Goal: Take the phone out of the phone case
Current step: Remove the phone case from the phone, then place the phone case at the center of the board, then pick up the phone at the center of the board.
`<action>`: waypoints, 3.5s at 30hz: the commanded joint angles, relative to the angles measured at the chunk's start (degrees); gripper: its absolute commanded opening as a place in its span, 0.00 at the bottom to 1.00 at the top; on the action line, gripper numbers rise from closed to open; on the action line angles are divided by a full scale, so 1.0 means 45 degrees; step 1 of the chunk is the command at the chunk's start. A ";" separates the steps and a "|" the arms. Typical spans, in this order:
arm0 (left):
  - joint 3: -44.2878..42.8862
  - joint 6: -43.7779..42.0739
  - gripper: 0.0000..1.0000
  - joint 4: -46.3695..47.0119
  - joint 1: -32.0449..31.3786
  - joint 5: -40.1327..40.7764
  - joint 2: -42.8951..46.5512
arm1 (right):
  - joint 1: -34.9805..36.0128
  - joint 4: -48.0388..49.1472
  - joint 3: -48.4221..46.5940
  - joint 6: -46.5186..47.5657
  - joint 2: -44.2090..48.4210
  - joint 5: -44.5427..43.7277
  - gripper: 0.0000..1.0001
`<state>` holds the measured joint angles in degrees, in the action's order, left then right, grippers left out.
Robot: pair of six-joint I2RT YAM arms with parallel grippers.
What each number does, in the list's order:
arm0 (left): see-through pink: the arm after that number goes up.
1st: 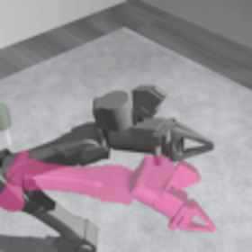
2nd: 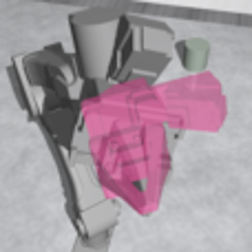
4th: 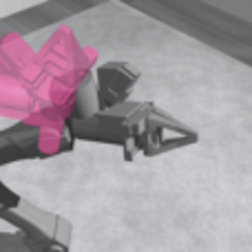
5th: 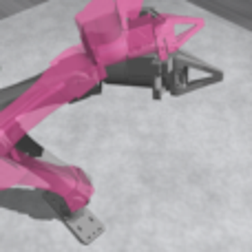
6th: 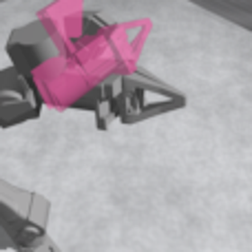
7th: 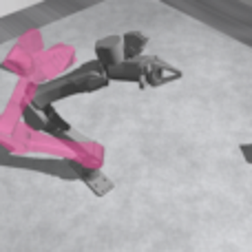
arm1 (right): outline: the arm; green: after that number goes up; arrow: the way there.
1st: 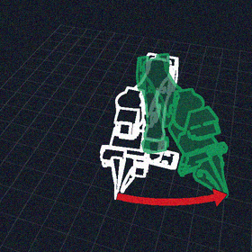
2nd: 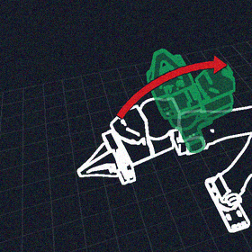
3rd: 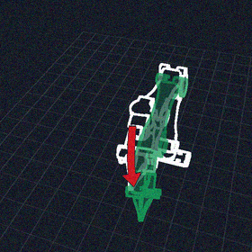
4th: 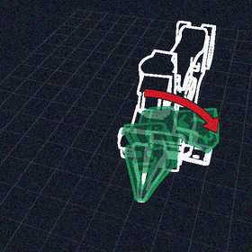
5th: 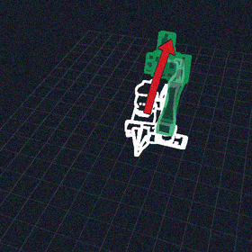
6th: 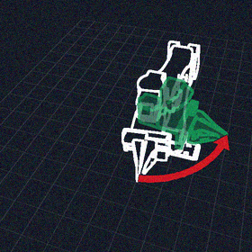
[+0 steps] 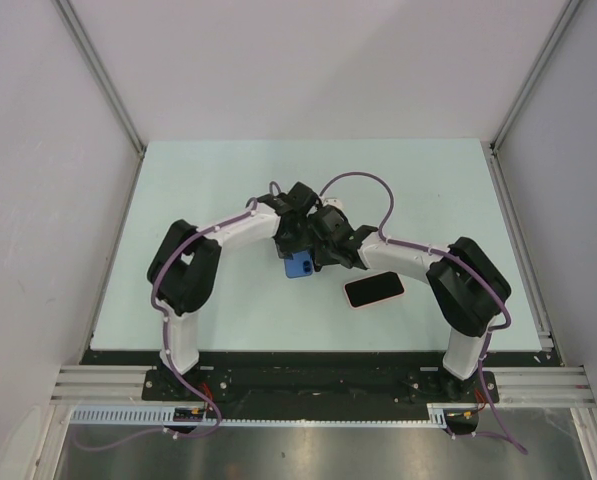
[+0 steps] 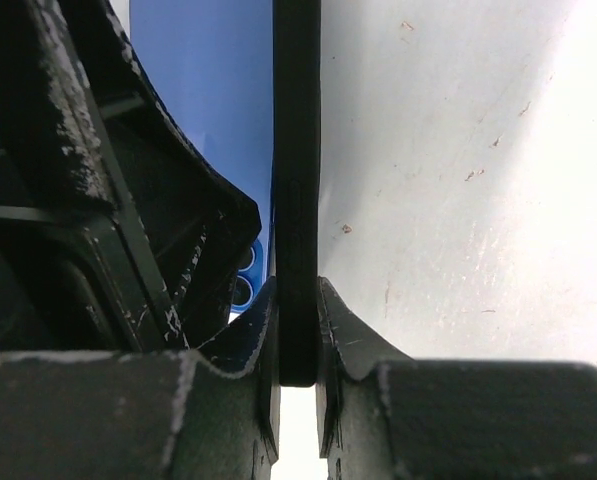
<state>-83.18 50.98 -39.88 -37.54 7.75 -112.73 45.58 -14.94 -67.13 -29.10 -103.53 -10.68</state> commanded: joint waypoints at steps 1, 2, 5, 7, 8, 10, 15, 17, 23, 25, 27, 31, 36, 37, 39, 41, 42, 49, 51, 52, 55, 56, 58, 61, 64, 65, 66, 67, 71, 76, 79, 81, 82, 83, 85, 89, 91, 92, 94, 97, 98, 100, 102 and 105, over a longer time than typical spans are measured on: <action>0.0339 0.0409 0.54 0.0463 -0.0330 0.0016 0.0811 | 0.0457 0.0430 -0.0043 0.0276 -0.0373 0.0673 0.00; 0.0358 0.0390 0.54 0.0463 -0.0291 0.0055 0.0870 | 0.0418 0.0410 -0.0042 0.0276 -0.0373 0.0635 0.00; 0.0495 0.0292 0.54 0.0444 -0.0271 0.0250 0.1163 | 0.0165 0.0176 -0.0042 0.0315 -0.0256 0.0479 0.00; 0.0690 0.0117 0.55 0.0579 -0.0116 0.0212 0.1475 | -0.0011 0.0078 -0.0003 0.0373 -0.0101 0.0361 0.00; 0.0807 0.0000 0.55 0.0677 -0.0096 0.0173 0.1592 | -0.0090 0.0078 0.0035 0.0393 -0.0022 0.0380 0.00; 0.1197 -0.0234 0.55 0.1066 0.0157 -0.0176 0.1944 | -0.0441 0.0194 0.0211 0.0413 0.0289 0.0536 0.00; 0.2678 -0.0820 0.56 0.2492 0.0880 -0.1504 0.3055 | -0.1358 0.0546 0.0680 0.0413 0.0856 0.1257 0.00; 0.3227 -0.0899 0.56 0.3526 0.1329 -0.2340 0.3447 | -0.1905 0.0721 0.0914 0.0451 0.1090 0.1454 0.00; 0.4773 -0.1387 0.58 0.5619 0.2033 -0.4377 0.4815 | -0.4208 0.1756 0.1578 0.0413 0.1793 0.2801 0.00; 0.4870 -0.1602 0.59 0.5698 0.2150 -0.4612 0.5049 | -0.4853 0.2184 0.1676 0.0354 0.1970 0.3211 0.00; 0.5006 -0.1739 0.59 0.5814 0.2248 -0.4749 0.5206 | -0.5985 0.2537 0.1735 0.0179 0.2223 0.3678 0.00; 0.5261 -0.1856 0.59 0.5951 0.2462 -0.5119 0.5421 | -0.8036 0.3923 0.1755 -0.0406 0.2244 0.4519 0.00; 0.5456 -0.1993 0.60 0.6049 0.2619 -0.5315 0.5597 | -1.0223 0.5835 0.1755 -0.1615 0.1329 0.5731 0.02; 0.5456 -0.1993 0.61 0.6030 0.2639 -0.5412 0.5597 | -1.0575 0.6033 0.1755 -0.1735 0.1152 0.5790 0.04; 0.5398 -0.2071 0.61 0.6049 0.2658 -0.5530 0.5597 | -1.1122 0.6326 0.1696 -0.2027 0.0762 0.5946 0.20; 0.5359 -0.2130 0.62 0.6010 0.2678 -0.5667 0.5597 | -1.1398 0.6114 0.1540 -0.2165 0.0350 0.5851 0.47; 0.5359 -0.2149 0.63 0.6010 0.2697 -0.5686 0.5617 | -1.1573 0.5591 0.1520 -0.2127 0.0311 0.5656 0.70; 0.5358 -0.2559 0.70 0.5971 0.2698 -0.5765 0.5676 | -1.1556 0.2366 0.1520 -0.1074 0.2065 0.2375 1.00; 0.5378 -0.2696 0.72 0.5971 0.2640 -0.5765 0.5637 | -1.1420 0.1584 0.1578 -0.0800 0.2983 0.1320 1.00; 0.5417 -0.2793 0.73 0.5952 0.2600 -0.5745 0.5636 | -1.1187 0.1388 0.1695 -0.0682 0.3315 0.1067 1.00; 0.5457 -0.3027 0.77 0.5932 0.2230 -0.5570 0.5481 | -1.0678 0.1016 0.2533 -0.0369 0.4935 0.0635 1.00; 0.5418 -0.3067 0.78 0.5951 0.2074 -0.5531 0.5403 | -1.0251 0.0860 0.2826 -0.0349 0.5307 0.0692 1.00; 0.5281 -0.3242 0.82 0.5913 0.1489 -0.5453 0.5111 | -0.9685 0.0722 0.3841 -0.0485 0.6459 0.0809 1.00; 0.4735 -0.3438 0.86 0.5737 0.0551 -0.5529 0.4351 | -0.8686 0.0430 0.5402 -0.1012 0.7846 0.1180 1.00; 0.4149 -0.3516 0.89 0.5756 -0.0172 -0.6075 0.3434 | -0.7866 -0.0116 0.6631 -0.1753 0.9113 0.1337 1.00; 0.3838 -0.3575 0.90 0.5737 -0.0328 -0.6232 0.3217 | -0.7671 -0.0601 0.6850 -0.1929 0.9390 0.1299 1.00; 0.3681 -0.3633 0.91 0.5698 -0.0600 -0.6292 0.3021 | -0.7379 -0.0819 0.7162 -0.2357 0.9702 0.1279 1.00; 0.3544 -0.3692 0.92 0.5659 -0.0719 -0.6350 0.2691 | -0.7240 -0.0975 0.7706 -0.2593 1.0440 0.1395 1.00; 0.3211 -0.3517 0.93 0.5834 -0.0877 -0.6778 0.2219 | -0.6712 -0.1348 0.9252 -0.3901 1.2299 0.1981 1.00; 0.2587 -0.3224 0.94 0.6223 -0.0935 -0.7111 0.1322 | -0.6458 0.0071 1.0873 -0.5540 1.3337 0.3269 1.00; 0.2333 -0.2834 0.93 0.6711 -0.0916 -0.7697 0.0696 | -0.6361 0.1088 1.1324 -0.6089 1.3065 0.3622 1.00; 0.2331 -0.2484 0.94 0.7044 -0.0916 -0.8088 0.0365 | -0.6263 0.1599 1.1461 -0.6267 1.2480 0.3759 1.00; 0.2351 -0.2366 0.93 0.7393 -0.0935 -0.8186 0.0247 | -0.6146 0.2220 1.1500 -0.6364 1.2285 0.3779 1.00; 0.2332 -0.2268 0.94 0.7552 -0.0935 -0.8283 0.0149 | -0.6106 0.2574 1.1578 -0.6539 1.1780 0.3818 1.00; 0.2234 -0.1994 0.93 0.7806 -0.0935 -0.8518 -0.0202 | -0.5990 0.3819 1.1598 -0.6716 1.1231 0.3896 1.00; 0.2233 -0.1720 0.93 0.8080 -0.0955 -0.8772 -0.0535 | -0.5969 0.5680 1.1559 -0.7028 1.0039 0.4111 1.00; 0.2311 -0.1623 0.93 0.8236 -0.0974 -0.8870 -0.0633 | -0.5969 0.6789 1.1559 -0.7106 0.9569 0.4364 1.00; 0.2408 -0.1487 0.93 0.8372 -0.0955 -0.8909 -0.0633 | -0.5892 0.7144 1.1579 -0.7204 0.9433 0.4404 1.00; 0.2721 -0.1272 0.93 0.8803 -0.0955 -0.9200 -0.0575 | -0.5891 0.8005 1.1579 -0.7360 0.9314 0.4540 1.00; 0.2936 -0.1056 0.93 0.9428 -0.0994 -0.9514 -0.0594 | -0.6027 0.8554 1.1598 -0.7478 0.9314 0.4891 1.00; 0.2956 -0.1036 0.93 0.9525 -0.0994 -0.9592 -0.0536 | -0.6125 0.8632 1.1618 -0.7497 0.9334 0.5182 1.00; 0.3093 -0.0997 0.93 0.9603 -0.1013 -0.9690 -0.0477 | -0.6612 0.8730 1.1792 -0.7536 0.9508 0.5516 1.00; 0.3229 -0.0978 0.93 0.9682 -0.1013 -0.9730 -0.0321 | -0.7235 0.8459 1.1910 -0.7556 0.9801 0.5907 1.00; 0.3249 -0.0997 0.93 0.9605 -0.1013 -0.9711 -0.0204 | -0.7919 0.7000 1.1989 -0.7147 1.0640 0.6083 1.00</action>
<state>-69.01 45.67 1.10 -41.78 -33.89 -115.26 13.52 19.62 -13.93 -62.17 -59.59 14.04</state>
